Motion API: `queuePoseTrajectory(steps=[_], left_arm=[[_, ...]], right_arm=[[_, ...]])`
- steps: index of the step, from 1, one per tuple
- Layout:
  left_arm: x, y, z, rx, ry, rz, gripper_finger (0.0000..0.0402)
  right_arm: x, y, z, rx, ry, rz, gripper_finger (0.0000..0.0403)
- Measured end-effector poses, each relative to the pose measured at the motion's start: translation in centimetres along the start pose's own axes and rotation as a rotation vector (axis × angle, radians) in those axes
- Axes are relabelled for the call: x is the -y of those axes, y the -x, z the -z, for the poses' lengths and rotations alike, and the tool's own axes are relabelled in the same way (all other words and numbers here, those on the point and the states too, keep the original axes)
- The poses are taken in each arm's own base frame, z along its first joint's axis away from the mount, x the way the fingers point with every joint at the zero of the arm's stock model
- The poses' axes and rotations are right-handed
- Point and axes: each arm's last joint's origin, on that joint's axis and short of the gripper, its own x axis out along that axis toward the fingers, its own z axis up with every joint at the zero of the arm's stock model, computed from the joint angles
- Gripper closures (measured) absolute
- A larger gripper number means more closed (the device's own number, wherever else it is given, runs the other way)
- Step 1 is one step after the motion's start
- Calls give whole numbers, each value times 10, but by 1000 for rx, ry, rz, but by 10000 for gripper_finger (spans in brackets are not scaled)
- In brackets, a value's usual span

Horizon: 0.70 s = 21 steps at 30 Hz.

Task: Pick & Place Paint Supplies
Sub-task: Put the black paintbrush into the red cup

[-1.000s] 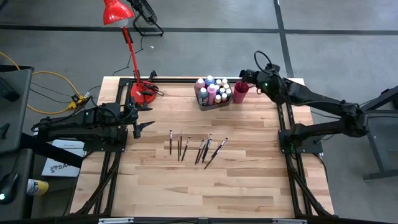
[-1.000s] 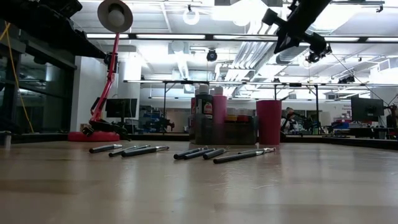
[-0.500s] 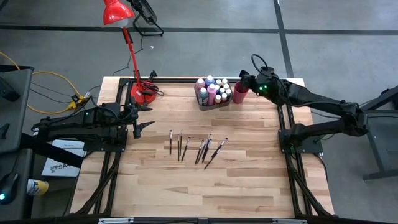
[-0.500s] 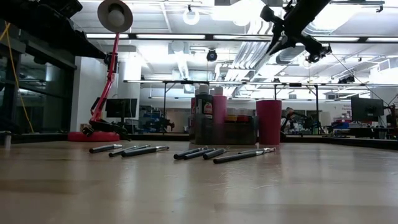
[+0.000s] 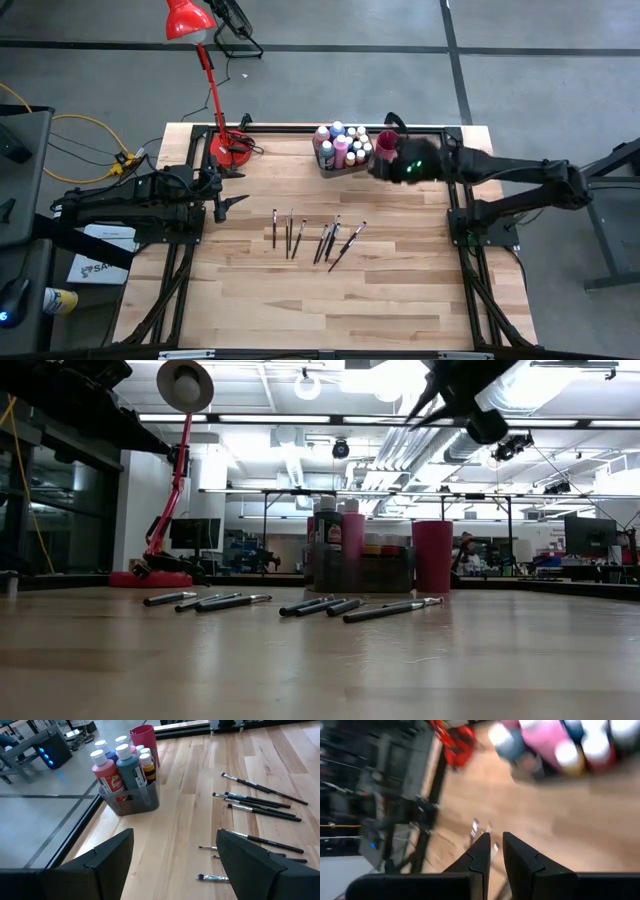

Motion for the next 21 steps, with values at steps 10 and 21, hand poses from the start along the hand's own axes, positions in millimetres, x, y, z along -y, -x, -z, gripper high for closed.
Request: queuePoseTrajectory(steps=[10, 21], left_arm=[[0, 0, 0, 1, 0, 5, 124], [0, 0, 0, 0, 0, 4, 124]], right_arm=[[20, -34, 74, -106, -259, 429, 285], [41, -91, 115, -93, -382, 639, 202]])
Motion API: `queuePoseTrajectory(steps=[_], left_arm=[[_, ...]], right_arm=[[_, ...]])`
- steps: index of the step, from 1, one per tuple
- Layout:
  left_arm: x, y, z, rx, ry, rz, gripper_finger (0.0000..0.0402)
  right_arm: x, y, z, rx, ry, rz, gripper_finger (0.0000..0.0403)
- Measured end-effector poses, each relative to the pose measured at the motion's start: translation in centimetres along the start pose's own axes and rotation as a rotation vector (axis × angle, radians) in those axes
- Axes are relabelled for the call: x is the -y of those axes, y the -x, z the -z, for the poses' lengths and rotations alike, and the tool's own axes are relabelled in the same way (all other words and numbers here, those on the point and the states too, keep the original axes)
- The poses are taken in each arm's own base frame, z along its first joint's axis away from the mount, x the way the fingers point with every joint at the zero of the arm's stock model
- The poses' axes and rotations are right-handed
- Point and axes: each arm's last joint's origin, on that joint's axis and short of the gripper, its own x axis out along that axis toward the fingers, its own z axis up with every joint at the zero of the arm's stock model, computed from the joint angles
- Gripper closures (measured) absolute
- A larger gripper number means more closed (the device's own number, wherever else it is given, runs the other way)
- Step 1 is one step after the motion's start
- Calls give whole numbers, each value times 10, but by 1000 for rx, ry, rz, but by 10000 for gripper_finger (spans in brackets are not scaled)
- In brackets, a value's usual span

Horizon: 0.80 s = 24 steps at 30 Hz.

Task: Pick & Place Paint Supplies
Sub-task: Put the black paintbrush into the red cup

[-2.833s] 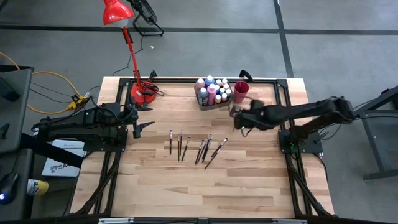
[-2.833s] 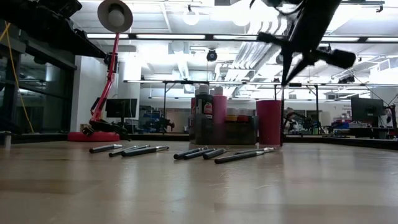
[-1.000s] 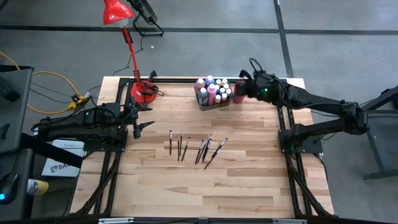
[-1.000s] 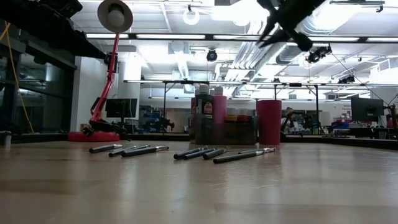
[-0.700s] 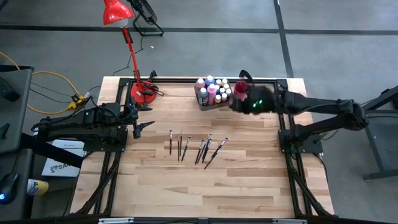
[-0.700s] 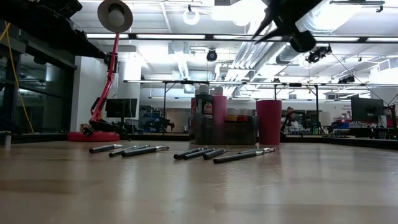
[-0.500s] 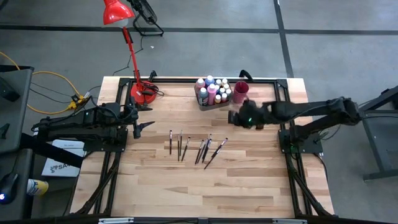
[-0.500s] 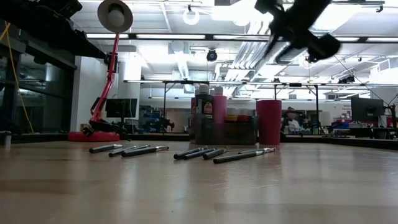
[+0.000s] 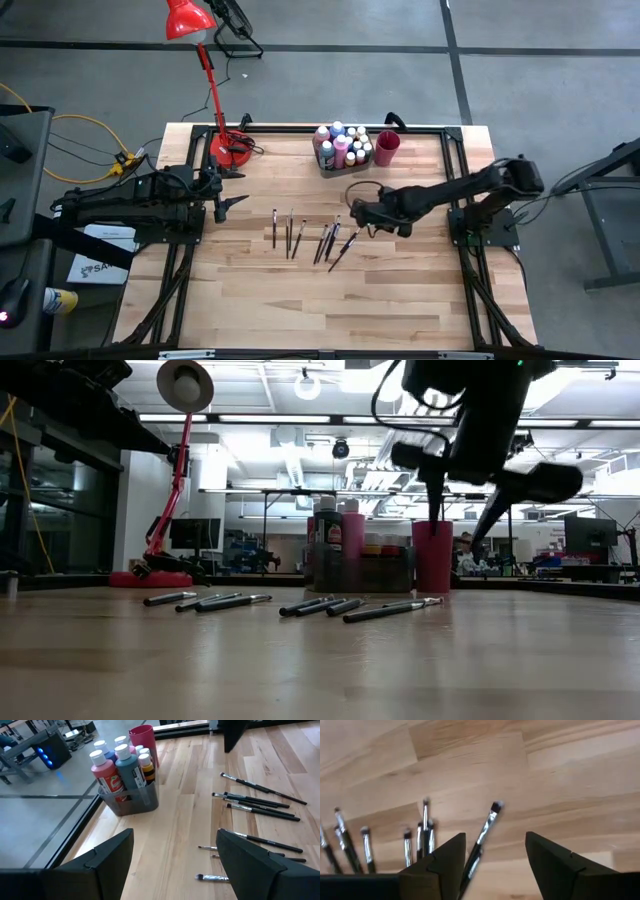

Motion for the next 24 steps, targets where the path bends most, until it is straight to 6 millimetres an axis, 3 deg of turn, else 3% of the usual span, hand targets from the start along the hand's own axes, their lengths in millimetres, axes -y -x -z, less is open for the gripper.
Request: queuePoseTrajectory(steps=[11, 24], left_arm=[[0, 0, 0, -1, 0, -1, 124], [0, 0, 0, -2, 1, -6, 124]], right_arm=[[-9, -43, -4, 30, -86, 52, 215], [-12, -61, -13, -40, -136, 116, 238]])
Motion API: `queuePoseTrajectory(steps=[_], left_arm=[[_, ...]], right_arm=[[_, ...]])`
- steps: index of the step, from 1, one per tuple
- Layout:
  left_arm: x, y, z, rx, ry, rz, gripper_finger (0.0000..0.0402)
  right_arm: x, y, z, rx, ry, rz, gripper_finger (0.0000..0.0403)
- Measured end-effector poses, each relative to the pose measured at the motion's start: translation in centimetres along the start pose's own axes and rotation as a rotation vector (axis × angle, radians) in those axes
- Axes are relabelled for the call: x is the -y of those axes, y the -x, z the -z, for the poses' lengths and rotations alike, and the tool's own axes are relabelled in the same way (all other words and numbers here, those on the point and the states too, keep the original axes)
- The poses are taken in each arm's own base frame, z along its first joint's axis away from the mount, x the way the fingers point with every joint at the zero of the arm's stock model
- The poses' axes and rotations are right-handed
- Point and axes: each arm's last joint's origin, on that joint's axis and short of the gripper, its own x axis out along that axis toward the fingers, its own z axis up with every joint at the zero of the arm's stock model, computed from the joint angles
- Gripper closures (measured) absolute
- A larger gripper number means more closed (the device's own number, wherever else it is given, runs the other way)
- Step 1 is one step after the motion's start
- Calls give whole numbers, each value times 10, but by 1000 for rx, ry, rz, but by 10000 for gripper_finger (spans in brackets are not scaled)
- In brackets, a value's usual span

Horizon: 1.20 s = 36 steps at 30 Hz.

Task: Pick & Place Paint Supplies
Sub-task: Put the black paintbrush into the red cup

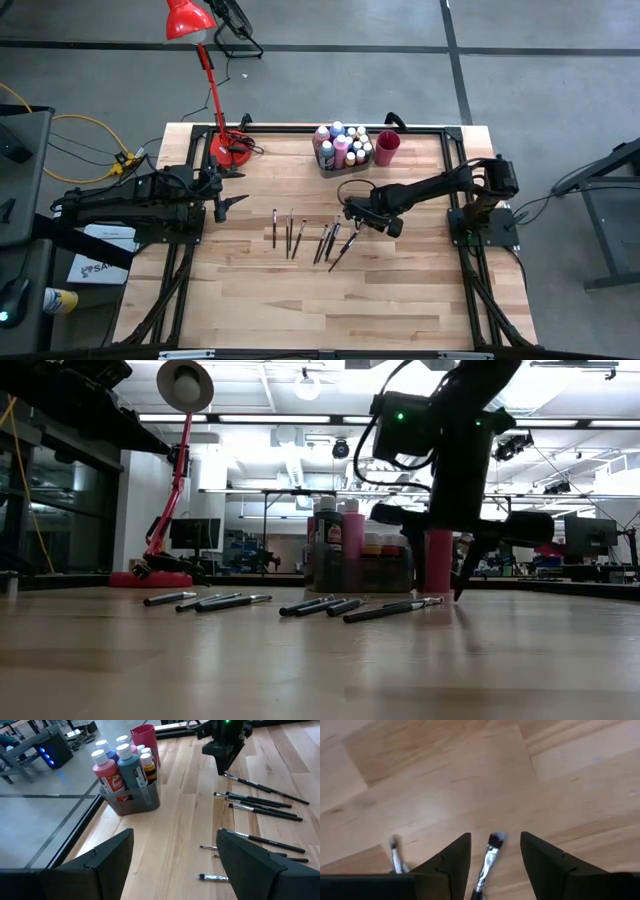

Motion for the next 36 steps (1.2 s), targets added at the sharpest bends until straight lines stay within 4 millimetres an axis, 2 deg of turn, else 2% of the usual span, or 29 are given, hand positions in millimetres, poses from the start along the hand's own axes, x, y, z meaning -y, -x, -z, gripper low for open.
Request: queuePoseTrajectory(steps=[11, 18, 30, 36], left_arm=[[0, 0, 1, -5, -2, 2, 124], [0, 0, 1, -7, -2, 3, 124], [1, 0, 3, -28, -6, 8, 124], [1, 0, 3, -28, -6, 11, 124]], right_arm=[[0, -15, 5, -40, -55, 53, 281], [-2, -17, -5, -20, -90, 59, 319], [-2, -18, -8, -4, -42, 61, 390], [-4, -18, -9, 33, 26, 33, 398]])
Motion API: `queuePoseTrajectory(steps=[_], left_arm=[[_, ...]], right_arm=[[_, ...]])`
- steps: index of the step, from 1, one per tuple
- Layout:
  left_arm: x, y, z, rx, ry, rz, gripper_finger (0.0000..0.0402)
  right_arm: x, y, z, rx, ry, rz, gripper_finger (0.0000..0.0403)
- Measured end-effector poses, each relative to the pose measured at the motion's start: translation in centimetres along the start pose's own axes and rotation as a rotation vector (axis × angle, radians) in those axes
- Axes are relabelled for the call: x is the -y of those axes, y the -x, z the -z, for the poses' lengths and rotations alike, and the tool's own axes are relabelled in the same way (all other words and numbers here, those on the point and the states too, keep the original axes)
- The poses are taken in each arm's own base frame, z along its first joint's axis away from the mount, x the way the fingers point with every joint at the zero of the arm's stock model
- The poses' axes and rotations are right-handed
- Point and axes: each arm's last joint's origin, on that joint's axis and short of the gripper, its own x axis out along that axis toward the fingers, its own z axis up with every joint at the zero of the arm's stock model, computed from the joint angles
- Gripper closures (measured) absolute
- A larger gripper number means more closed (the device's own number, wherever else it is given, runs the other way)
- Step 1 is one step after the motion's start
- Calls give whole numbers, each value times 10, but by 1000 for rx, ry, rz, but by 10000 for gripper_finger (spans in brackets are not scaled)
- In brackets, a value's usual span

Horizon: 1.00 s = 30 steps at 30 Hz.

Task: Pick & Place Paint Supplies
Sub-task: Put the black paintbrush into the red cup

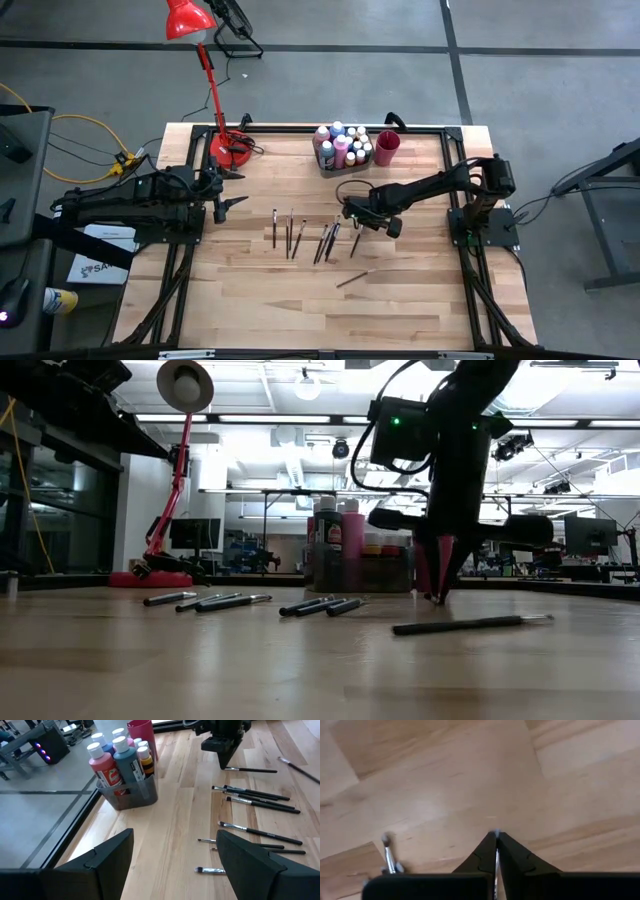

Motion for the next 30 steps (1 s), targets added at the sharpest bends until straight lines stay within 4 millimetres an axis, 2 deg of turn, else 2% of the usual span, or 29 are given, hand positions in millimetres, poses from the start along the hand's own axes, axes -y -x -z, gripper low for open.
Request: queuePoseTrajectory(steps=[8, 14, 22, 26, 30], left_arm=[[0, 0, 0, 0, 3, 0, 124], [0, 0, 0, 0, 7, -1, 124], [0, 0, 0, 0, 26, -1, 124], [0, 0, 0, 0, 26, -1, 124], [0, 0, 0, 0, 26, -1, 124]], right_arm=[[-1, 14, -9, 178, 53, -90, 400], [-3, 49, -16, 297, 115, -225, 400], [5, 111, -32, 495, 177, -426, 400], [14, 138, -42, 612, 196, -483, 400], [21, 156, -57, 744, 202, -482, 400]])
